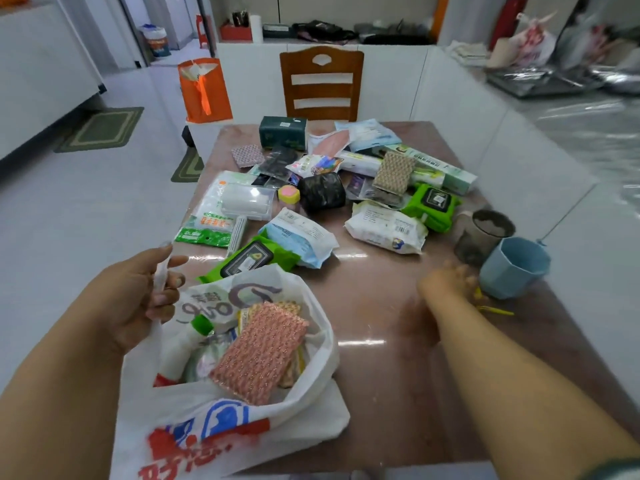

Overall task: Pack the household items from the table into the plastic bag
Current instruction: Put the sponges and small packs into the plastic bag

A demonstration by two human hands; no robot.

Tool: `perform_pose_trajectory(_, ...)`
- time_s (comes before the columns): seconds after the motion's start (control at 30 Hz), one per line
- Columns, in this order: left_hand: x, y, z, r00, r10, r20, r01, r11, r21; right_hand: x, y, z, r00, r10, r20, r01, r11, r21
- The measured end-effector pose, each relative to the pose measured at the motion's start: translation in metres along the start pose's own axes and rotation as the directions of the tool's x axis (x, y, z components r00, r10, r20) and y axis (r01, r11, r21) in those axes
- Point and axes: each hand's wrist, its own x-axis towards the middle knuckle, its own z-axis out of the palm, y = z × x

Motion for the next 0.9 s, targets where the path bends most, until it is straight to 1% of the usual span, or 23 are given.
perform_pose_trajectory(0.03,0.001,-0.001,0.001,1.0,0.003,-0.015,-0.003,1.0,0.002,0.01,0.006,0.004,0.999,0.009,0.041,-0.007,0.999,-0.033)
perform_pose_trajectory(0.07,0.001,-0.002,0.002,0.999,0.009,-0.031,-0.009,1.0,0.002,0.014,0.01,0.004,0.999,0.014,0.044,-0.011,0.998,-0.059)
perform_pose_trajectory(0.2,0.0,-0.002,0.005,0.996,0.026,-0.085,-0.027,1.0,-0.01,0.01,0.016,-0.001,1.0,0.025,-0.011,-0.026,0.99,-0.136)
perform_pose_trajectory(0.27,-0.002,0.0,0.004,0.995,0.024,-0.099,-0.026,0.999,-0.019,0.002,0.01,-0.006,0.999,0.04,0.019,-0.037,0.993,-0.109)
perform_pose_trajectory(0.3,-0.004,0.001,0.002,0.994,0.023,-0.105,-0.025,0.999,-0.022,-0.009,0.004,-0.01,0.999,-0.003,0.035,0.005,0.998,-0.062)
perform_pose_trajectory(0.33,-0.006,0.001,0.001,0.993,0.023,-0.113,-0.026,0.999,-0.024,-0.024,-0.007,-0.015,0.995,-0.096,0.017,0.096,0.995,-0.006)
perform_pose_trajectory(0.37,-0.007,0.002,-0.002,0.992,0.026,-0.12,-0.029,0.999,-0.028,-0.037,-0.019,-0.016,0.975,-0.221,-0.032,0.223,0.973,0.058)
perform_pose_trajectory(0.4,-0.008,0.003,-0.005,0.992,0.029,-0.125,-0.034,0.999,-0.035,-0.057,-0.034,-0.022,0.93,-0.356,-0.093,0.366,0.919,0.146)
perform_pose_trajectory(0.43,-0.009,0.003,-0.008,0.991,0.032,-0.129,-0.037,0.998,-0.042,-0.078,-0.048,-0.026,0.871,-0.474,-0.131,0.491,0.833,0.253)
perform_pose_trajectory(0.47,-0.01,0.004,-0.01,0.991,0.031,-0.127,-0.038,0.998,-0.049,-0.102,-0.062,-0.033,0.813,-0.568,-0.129,0.57,0.729,0.38)
perform_pose_trajectory(0.5,-0.011,0.004,-0.014,0.992,0.031,-0.12,-0.039,0.998,-0.059,-0.126,-0.076,-0.039,0.747,-0.66,-0.082,0.598,0.613,0.516)
perform_pose_trajectory(0.53,-0.013,0.005,-0.017,0.993,0.033,-0.11,-0.041,0.997,-0.072,-0.154,-0.09,-0.045,0.665,-0.747,0.006,0.567,0.51,0.647)
perform_pose_trajectory(0.57,-0.014,0.006,-0.022,0.995,0.034,-0.095,-0.042,0.995,-0.091,-0.179,-0.102,-0.046,0.571,-0.816,0.092,0.525,0.449,0.724)
perform_pose_trajectory(0.6,-0.016,0.008,-0.027,0.997,0.031,-0.075,-0.039,0.992,-0.116,-0.201,-0.114,-0.042,0.47,-0.868,0.16,0.53,0.423,0.735)
perform_pose_trajectory(0.63,-0.017,0.009,-0.031,0.999,0.024,-0.046,-0.031,0.988,-0.151,-0.219,-0.126,-0.033,0.386,-0.898,0.213,0.577,0.415,0.703)
perform_pose_trajectory(0.67,-0.018,0.011,-0.036,1.0,0.016,-0.01,-0.018,0.981,-0.192,-0.231,-0.137,-0.019,0.327,-0.908,0.261,0.637,0.416,0.649)
perform_pose_trajectory(0.7,-0.018,0.012,-0.04,1.0,0.007,0.029,0.0,0.971,-0.237,-0.24,-0.145,-0.004,0.293,-0.905,0.308,0.701,0.422,0.575)
perform_pose_trajectory(0.73,-0.018,0.012,-0.044,0.998,0.0,0.064,0.018,0.96,-0.281,-0.242,-0.15,0.009,0.296,-0.898,0.327,0.757,0.429,0.493)
perform_pose_trajectory(0.77,-0.017,0.012,-0.048,0.996,0.002,0.094,0.028,0.948,-0.316,-0.239,-0.153,0.017,0.35,-0.891,0.288,0.801,0.444,0.401)
perform_pose_trajectory(0.8,-0.016,0.013,-0.051,0.992,0.009,0.122,0.034,0.939,-0.343,-0.23,-0.151,0.021,0.451,-0.877,0.165,0.831,0.48,0.282)
perform_pose_trajectory(0.83,-0.014,0.012,-0.055,0.988,0.021,0.153,0.037,0.93,-0.367,-0.218,-0.148,0.023,0.555,-0.832,0.016,0.823,0.552,0.135)
perform_pose_trajectory(0.87,-0.012,0.012,-0.058,0.981,0.036,0.188,0.041,0.92,-0.391,-0.203,-0.143,0.022,0.637,-0.765,-0.09,0.769,0.639,0.015)
perform_pose_trajectory(0.9,-0.011,0.012,-0.06,0.974,0.048,0.223,0.05,0.91,-0.412,-0.188,-0.137,0.024,0.713,-0.693,-0.107,0.695,0.719,-0.022)
